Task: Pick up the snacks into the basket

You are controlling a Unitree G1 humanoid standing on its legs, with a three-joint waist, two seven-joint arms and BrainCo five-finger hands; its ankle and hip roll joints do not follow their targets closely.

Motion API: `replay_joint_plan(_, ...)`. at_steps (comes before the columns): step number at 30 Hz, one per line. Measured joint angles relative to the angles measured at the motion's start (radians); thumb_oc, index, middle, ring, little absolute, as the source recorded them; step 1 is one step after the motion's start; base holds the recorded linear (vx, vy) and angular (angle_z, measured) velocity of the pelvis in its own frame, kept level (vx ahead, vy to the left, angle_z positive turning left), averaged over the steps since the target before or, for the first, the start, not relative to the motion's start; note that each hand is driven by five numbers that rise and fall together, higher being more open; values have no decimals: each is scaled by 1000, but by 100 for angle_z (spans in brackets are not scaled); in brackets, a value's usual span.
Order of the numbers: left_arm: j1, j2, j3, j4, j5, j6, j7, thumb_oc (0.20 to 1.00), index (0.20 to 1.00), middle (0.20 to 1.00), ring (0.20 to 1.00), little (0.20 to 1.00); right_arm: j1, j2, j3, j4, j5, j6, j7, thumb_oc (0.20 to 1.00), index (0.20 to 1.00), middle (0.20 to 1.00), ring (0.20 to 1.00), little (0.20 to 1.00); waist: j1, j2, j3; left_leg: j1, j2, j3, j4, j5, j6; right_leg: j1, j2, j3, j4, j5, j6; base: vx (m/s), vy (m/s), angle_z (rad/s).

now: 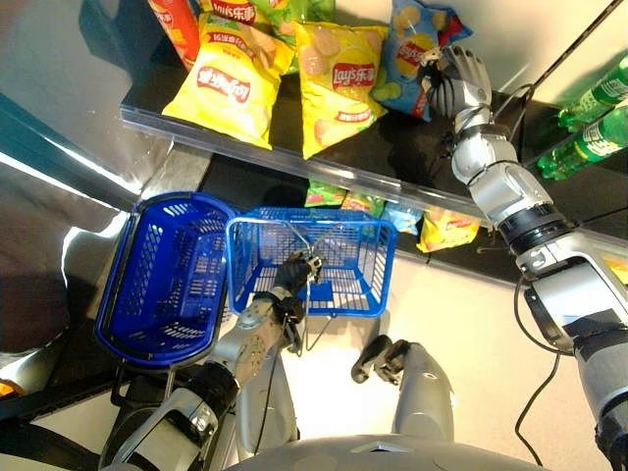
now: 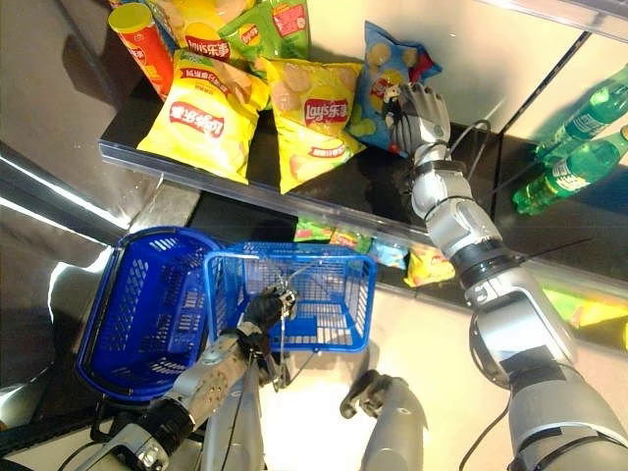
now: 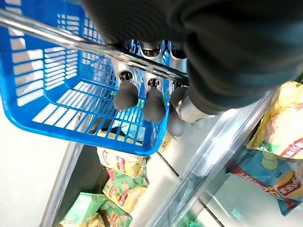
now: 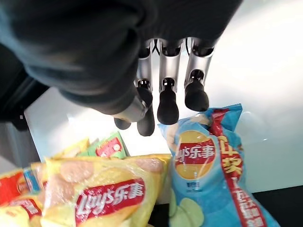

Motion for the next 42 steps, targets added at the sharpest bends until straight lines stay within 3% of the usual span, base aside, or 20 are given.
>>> replay_joint_plan(1, 0, -1, 0, 0, 0, 0, 0, 200, 200, 200, 200, 200, 0, 1, 0, 0, 0, -4, 0, 1000, 1000, 1000, 1000, 1000, 1, -1, 0, 0, 0, 0, 0, 0, 0, 0, 1, 0, 0, 0, 0, 0, 0, 0)
replay_joint_plan(5, 0, 1, -2, 0, 0, -1, 0, 200, 200, 200, 200, 200, -19, 6, 15, 15, -4, -6, 5, 1000, 1000, 1000, 1000, 1000, 10, -1, 0, -1, 0, 1, 0, 0, 0, 0, 1, 0, 0, 0, 0, 0, 0, 0)
replay_joint_plan(11, 0, 17, -7, 0, 2, -2, 0, 200, 200, 200, 200, 200, -195, 47, 119, 187, -7, 14, 30, 1000, 1000, 1000, 1000, 1000, 2, -3, 0, -4, 1, 0, -1, 0, -1, -4, 1, 0, 0, 0, 0, 0, 0, 0)
replay_joint_plan(15, -1, 15, -9, -1, 1, -5, -2, 200, 200, 200, 200, 200, -356, 96, 253, 357, -6, 19, 66, 1000, 1000, 1000, 1000, 1000, 29, -6, -2, -14, 0, -5, -4, 1, -1, -7, 3, -3, -1, 0, 0, 1, -21, 4)
replay_joint_plan(19, -6, 19, -29, -2, 1, -8, -5, 200, 200, 200, 200, 200, -433, 139, 292, 445, -3, 22, 84, 1000, 1000, 1000, 1000, 1000, 57, -13, -6, -19, -8, -8, -15, 4, 2, -6, 3, -4, -9, 1, 5, 18, -34, 12)
replay_joint_plan(28, -10, 18, -47, -8, 1, -12, -17, 200, 200, 200, 200, 200, -521, 189, 405, 574, 11, 19, 175, 1000, 1000, 1000, 1000, 1000, 70, -17, -7, -28, -21, -13, -41, 24, 10, 5, 6, -8, -33, 8, 20, 12, -22, 12)
replay_joint_plan(42, 2, 32, -68, -17, 2, 1, -111, 200, 200, 200, 200, 200, -590, 104, 441, 840, 95, -14, 323, 1000, 1000, 1000, 1000, 1000, 121, -23, -10, -26, -68, -39, -138, 89, 13, 34, 2, -44, -71, 14, 31, 22, -31, 16)
